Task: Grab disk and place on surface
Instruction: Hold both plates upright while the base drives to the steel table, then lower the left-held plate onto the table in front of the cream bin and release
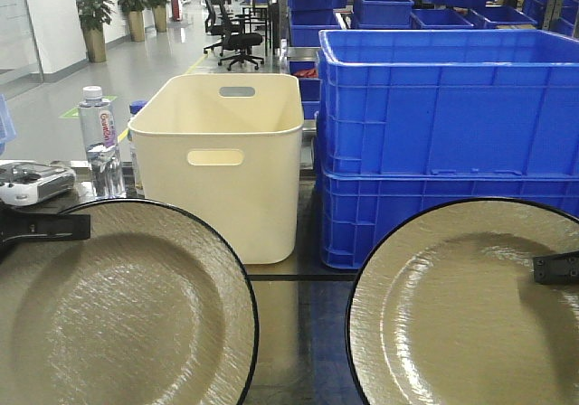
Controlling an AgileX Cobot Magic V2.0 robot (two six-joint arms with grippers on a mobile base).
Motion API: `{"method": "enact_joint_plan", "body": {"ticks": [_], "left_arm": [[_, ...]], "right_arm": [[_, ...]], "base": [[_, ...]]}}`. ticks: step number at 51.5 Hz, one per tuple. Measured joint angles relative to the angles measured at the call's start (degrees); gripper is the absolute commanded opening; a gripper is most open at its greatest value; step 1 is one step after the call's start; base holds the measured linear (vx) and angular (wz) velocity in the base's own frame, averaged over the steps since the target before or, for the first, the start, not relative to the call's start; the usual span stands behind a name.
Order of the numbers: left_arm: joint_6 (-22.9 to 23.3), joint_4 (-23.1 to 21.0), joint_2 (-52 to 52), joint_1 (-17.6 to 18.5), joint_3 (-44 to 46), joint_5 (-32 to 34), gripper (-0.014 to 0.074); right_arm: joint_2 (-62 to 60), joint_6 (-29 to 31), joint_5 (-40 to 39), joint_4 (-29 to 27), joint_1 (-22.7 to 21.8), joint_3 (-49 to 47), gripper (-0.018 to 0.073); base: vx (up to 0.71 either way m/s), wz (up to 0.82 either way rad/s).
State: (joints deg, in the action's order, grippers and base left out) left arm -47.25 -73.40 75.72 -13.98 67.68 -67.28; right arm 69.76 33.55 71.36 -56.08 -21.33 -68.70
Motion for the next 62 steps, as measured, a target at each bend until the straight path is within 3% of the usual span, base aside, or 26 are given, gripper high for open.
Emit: {"method": "enact_joint_plan", "body": {"ticks": [48, 53, 62], "left_arm": [[0.43, 0.0, 0.0, 0.0, 0.0, -0.81, -0.0001], [0.98, 0.0, 0.41, 0.0, 0.0, -0.82, -0.0001], [1.44, -2.32, 4.43, 2.76, 0.0, 4.12, -0.0001]], "right_arm": [[0.0, -0.04, 0.05, -2.19, 0.0, 0.0, -0.0009], [0.0, 0.33, -0.37, -5.75, 0.0, 0.11, -0.0009], [0.0, 2.44, -3.47, -18.68, 0.0, -0.32, -0.0009]], "base": [[0.0, 0.0], [0.0, 0.0], [0.0, 0.0]]}}
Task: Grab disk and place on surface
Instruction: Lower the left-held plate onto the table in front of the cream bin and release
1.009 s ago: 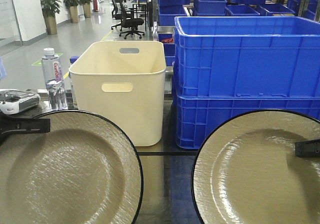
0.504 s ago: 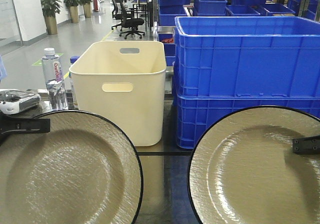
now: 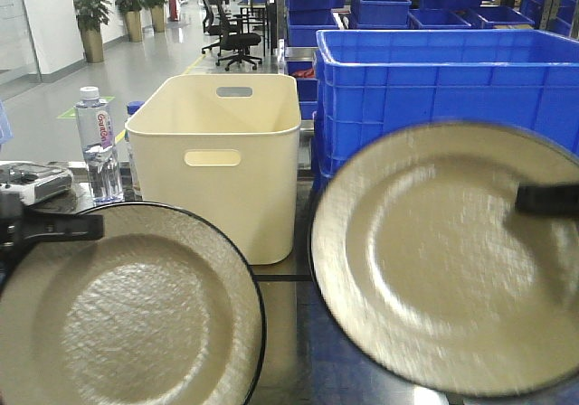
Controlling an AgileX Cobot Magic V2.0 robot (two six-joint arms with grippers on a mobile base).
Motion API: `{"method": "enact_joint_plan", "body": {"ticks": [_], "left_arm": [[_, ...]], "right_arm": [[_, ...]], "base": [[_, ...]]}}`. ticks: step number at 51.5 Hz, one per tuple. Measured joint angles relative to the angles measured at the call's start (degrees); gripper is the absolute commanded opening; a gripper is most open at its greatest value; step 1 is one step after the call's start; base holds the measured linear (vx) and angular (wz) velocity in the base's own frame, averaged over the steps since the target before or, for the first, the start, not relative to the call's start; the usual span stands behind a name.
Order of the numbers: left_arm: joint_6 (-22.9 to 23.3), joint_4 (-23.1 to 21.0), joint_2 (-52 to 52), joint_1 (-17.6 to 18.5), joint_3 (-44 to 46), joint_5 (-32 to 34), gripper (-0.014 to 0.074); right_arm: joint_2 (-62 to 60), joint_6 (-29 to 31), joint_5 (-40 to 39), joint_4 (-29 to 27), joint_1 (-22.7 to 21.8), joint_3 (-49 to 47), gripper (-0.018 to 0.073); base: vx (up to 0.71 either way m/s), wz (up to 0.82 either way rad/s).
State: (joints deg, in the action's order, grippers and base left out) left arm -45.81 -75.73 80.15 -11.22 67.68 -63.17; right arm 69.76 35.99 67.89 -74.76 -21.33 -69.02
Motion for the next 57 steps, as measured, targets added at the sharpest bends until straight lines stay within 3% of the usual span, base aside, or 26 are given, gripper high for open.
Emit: {"method": "enact_joint_plan", "body": {"ticks": [6, 22, 31, 57], "left_arm": [[-0.18, -4.21, 4.43, 3.97, 0.0, 4.6, -0.0001], [-3.09, -10.63, 15.76, 16.15, 0.0, 18.16, 0.0002], [-5.43, -13.72, 19.6, 19.01, 0.0, 21.13, 0.0046], [-5.66, -15.45, 22.51, 19.43, 0.0, 23.0, 0.056]], "right_arm": [[0.0, 0.54, -0.75, -4.1, 0.0, -1.74, -0.0009], [0.0, 0.75, -0.68, -4.5, 0.0, -3.66, -0.0009], [0.0, 0.75, -0.68, -4.39, 0.0, -3.66, -0.0009], [0.0, 0.77, -0.63, -4.11, 0.0, -3.66, -0.0009]], "base": [[0.0, 0.0], [0.0, 0.0], [0.0, 0.0], [0.0, 0.0]]}}
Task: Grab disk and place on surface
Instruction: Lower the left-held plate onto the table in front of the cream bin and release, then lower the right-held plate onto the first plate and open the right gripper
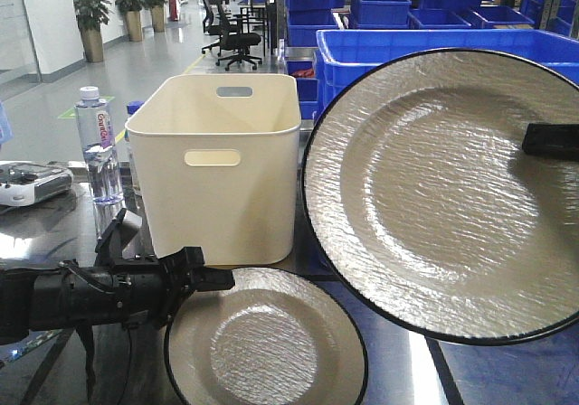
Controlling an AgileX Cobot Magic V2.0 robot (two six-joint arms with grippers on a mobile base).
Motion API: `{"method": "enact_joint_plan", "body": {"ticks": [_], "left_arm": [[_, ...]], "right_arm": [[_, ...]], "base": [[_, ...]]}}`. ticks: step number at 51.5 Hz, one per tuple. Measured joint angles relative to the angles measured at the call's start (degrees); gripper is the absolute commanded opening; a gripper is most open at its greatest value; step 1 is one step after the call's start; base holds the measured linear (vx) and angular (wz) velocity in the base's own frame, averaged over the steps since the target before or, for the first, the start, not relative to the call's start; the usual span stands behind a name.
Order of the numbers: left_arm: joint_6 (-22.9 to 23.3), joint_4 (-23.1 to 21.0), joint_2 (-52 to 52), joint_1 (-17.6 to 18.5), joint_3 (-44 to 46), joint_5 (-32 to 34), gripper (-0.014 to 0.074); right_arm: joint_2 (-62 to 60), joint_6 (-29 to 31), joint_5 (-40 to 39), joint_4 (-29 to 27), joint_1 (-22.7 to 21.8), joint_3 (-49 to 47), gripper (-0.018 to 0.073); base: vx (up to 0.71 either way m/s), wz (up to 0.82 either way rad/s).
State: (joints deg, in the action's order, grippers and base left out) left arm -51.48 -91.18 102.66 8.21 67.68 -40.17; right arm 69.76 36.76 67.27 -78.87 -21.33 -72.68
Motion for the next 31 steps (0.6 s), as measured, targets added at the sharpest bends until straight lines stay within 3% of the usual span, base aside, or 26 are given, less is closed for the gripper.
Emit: {"method": "enact_joint_plan", "body": {"ticks": [12, 22, 26, 31], "left_arm": [[-4.37, 0.0, 0.0, -1.17, 0.0, 2.68, 0.0594], [-5.39, -0.01, -0.18, -6.23, 0.0, 2.52, 0.0593], [-5.43, 0.48, -1.25, -9.4, 0.0, 1.42, 0.0561], [-5.43, 0.67, -3.71, -12.8, 0.0, -1.72, 0.0456]], "right_arm": [[0.0, 0.0, 0.0, 1.73, 0.0, 0.0, -0.0009], [0.0, 0.0, 0.0, 2.42, 0.0, 0.0, -0.0009], [0.0, 0.0, -0.22, 3.52, 0.0, 0.0, -0.0009], [0.06, -0.34, -1.78, 5.9, 0.96, 0.0, -0.0009]], "base": [[0.0, 0.0], [0.0, 0.0], [0.0, 0.0], [0.0, 0.0]]}}
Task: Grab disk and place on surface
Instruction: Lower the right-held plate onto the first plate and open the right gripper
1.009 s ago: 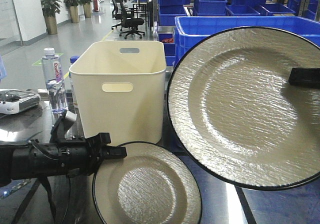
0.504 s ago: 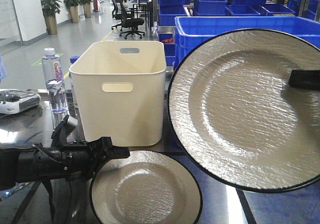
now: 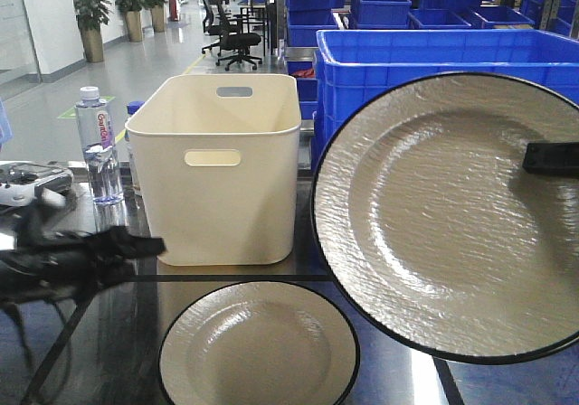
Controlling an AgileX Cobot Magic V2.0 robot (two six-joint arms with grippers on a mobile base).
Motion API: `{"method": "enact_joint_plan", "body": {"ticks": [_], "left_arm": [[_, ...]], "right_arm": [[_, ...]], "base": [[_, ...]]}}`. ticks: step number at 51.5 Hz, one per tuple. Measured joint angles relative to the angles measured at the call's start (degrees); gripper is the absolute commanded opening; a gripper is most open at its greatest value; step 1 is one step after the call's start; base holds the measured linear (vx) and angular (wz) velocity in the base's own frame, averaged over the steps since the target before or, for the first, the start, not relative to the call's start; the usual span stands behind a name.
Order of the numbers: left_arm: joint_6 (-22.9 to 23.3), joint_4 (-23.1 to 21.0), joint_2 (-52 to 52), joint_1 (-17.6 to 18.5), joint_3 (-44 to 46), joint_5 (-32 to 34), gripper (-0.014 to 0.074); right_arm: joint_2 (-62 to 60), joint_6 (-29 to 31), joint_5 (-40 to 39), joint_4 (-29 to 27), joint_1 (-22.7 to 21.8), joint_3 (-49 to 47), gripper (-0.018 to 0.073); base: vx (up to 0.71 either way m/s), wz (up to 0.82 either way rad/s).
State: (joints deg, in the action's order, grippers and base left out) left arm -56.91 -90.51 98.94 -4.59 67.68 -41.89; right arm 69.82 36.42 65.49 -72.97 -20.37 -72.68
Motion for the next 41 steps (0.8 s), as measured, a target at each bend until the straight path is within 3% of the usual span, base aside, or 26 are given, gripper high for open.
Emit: {"method": "enact_joint_plan", "body": {"ticks": [5, 10, 12, 19, 30, 41], "left_arm": [[1.84, 0.2, -3.31, -3.9, 0.0, -4.51, 0.0286], [4.99, 0.41, -7.77, -8.0, 0.0, -9.16, 0.0038], [5.74, 0.47, -9.46, -9.33, 0.0, -10.8, -0.0012], [6.52, 1.36, -16.27, -12.86, 0.0, -15.09, -0.0009], [6.42, 7.88, -26.86, -13.66, 0.0, -17.46, -0.0008], [8.25, 11.79, -33.41, -13.66, 0.0, -18.45, -0.0008]], "right_arm": [[0.74, -0.11, -3.13, 3.15, 2.93, 0.0, -0.0009], [2.6, -0.16, -5.91, 5.6, 7.78, 0.0, -0.0009], [3.72, -0.16, -7.46, 6.12, 10.35, 0.0, -0.0009], [8.04, -0.81, -15.09, 5.31, 18.22, 0.0, -0.0009], [18.67, -2.55, -28.62, 0.08, 29.94, 0.0, -0.0009], [28.57, -1.88, -32.88, -1.13, 34.04, 0.05, 0.0004]], "base": [[0.0, 0.0], [0.0, 0.0], [0.0, 0.0], [0.0, 0.0], [0.0, 0.0], [0.0, 0.0]]}}
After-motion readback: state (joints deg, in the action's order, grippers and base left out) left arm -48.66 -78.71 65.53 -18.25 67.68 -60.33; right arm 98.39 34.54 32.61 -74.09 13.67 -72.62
